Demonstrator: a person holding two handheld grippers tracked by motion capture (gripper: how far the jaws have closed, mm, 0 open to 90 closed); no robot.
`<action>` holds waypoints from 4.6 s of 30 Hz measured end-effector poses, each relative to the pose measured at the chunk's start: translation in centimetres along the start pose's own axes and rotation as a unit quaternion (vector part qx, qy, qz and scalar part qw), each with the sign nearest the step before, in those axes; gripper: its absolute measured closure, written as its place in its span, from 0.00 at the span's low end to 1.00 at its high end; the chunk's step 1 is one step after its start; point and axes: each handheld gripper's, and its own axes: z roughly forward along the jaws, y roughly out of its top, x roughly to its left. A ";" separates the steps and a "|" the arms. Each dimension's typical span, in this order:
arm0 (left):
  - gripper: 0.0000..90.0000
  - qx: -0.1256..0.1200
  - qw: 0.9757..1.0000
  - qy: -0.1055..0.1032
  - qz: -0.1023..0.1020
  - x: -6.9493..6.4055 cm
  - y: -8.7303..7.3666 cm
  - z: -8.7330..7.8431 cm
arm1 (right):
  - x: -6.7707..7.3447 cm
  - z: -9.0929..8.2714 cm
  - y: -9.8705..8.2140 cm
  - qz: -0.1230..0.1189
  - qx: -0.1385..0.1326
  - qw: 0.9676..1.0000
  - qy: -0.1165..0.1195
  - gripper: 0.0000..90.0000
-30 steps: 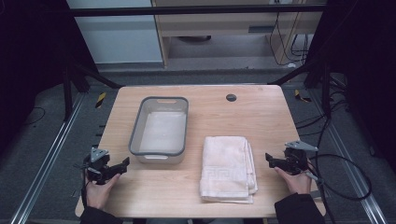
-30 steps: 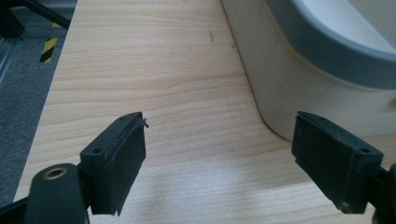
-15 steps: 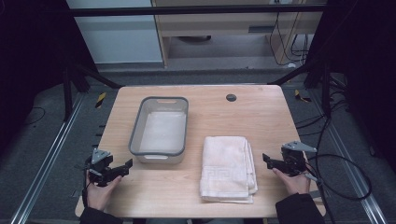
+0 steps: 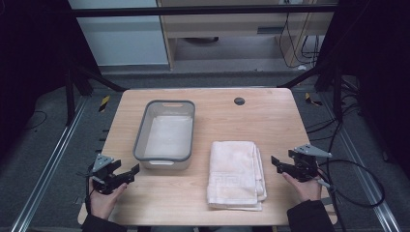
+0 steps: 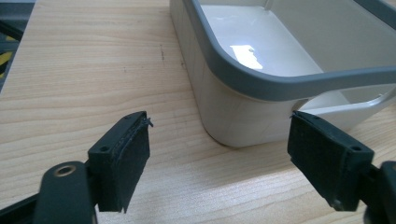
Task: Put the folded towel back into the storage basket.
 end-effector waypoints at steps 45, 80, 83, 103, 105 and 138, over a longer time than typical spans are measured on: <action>0.28 -0.057 0.996 -0.045 0.042 -6.3 6.0 0.7 | 1.3 0.1 7.1 0.008 -0.058 0.997 0.040 0.28; 0.30 -0.006 0.983 -0.142 0.113 -17.0 3.7 3.9 | 3.1 3.3 5.7 -0.018 -0.009 0.996 0.083 0.30; 0.30 0.004 0.982 -0.146 0.116 -17.3 3.3 4.1 | 3.3 3.6 5.5 -0.021 -0.002 0.996 0.084 0.30; 0.30 0.047 0.975 -0.166 0.139 -19.8 1.5 6.0 | 3.6 5.4 3.3 -0.023 0.039 0.995 0.091 0.29; 0.30 0.051 0.975 -0.168 0.140 -20.1 1.3 6.1 | 3.4 5.5 3.1 -0.017 0.043 0.995 0.093 0.29; 0.30 0.121 0.966 -0.175 0.149 -22.0 -1.2 9.7 | 3.9 8.4 0.9 -0.010 0.107 0.990 0.093 0.33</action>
